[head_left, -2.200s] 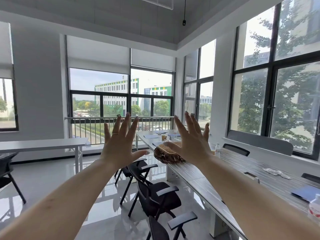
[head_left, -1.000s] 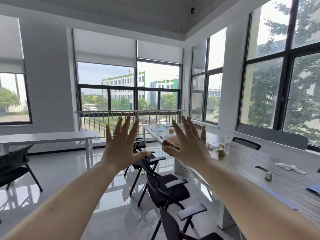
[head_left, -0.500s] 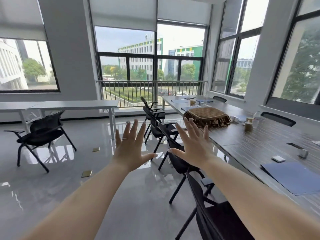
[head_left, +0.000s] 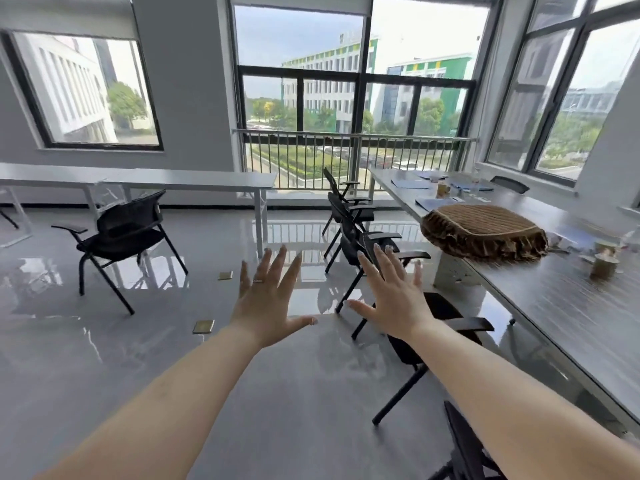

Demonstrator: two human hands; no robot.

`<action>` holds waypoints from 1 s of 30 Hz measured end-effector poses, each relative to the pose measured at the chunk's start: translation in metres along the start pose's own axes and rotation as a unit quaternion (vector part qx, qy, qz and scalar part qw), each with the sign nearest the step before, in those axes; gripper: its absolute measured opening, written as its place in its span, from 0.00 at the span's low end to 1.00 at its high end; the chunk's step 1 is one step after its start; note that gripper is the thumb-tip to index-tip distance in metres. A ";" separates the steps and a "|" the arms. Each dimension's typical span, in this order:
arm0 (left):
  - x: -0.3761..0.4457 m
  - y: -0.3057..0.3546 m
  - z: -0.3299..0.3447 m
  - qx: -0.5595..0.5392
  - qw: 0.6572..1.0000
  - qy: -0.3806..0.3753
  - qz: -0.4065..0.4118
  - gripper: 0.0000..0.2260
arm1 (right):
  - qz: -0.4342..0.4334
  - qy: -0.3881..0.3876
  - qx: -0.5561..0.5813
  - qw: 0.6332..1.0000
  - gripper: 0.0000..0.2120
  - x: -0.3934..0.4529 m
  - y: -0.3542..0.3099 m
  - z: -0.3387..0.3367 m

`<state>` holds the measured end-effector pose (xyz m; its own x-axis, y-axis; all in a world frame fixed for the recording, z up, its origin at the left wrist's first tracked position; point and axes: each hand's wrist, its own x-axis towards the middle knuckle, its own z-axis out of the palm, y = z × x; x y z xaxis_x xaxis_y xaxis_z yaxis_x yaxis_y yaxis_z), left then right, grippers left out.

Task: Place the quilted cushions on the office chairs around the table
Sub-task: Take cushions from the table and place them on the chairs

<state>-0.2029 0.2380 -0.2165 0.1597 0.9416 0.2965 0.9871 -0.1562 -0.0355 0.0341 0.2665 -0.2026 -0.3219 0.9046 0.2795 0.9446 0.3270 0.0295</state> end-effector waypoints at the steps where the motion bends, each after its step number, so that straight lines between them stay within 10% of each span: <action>1: 0.018 -0.009 0.005 0.008 1.000 -0.007 -0.002 0.48 | -0.009 -0.004 -0.002 1.000 0.48 0.023 0.003 0.008; 13: 0.219 -0.121 0.074 0.021 0.997 -0.034 -0.071 0.46 | -0.039 0.001 0.015 0.999 0.47 0.277 0.026 0.098; 30: 0.619 -0.201 0.218 0.022 0.993 -0.056 0.106 0.47 | 0.044 -0.029 -0.018 0.998 0.49 0.578 0.121 0.210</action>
<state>-0.2993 0.9174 -0.2336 0.3610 0.9170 0.1695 0.9306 -0.3426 -0.1286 -0.0512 0.8868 -0.2392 -0.2393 0.9443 0.2257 0.9708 0.2359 0.0424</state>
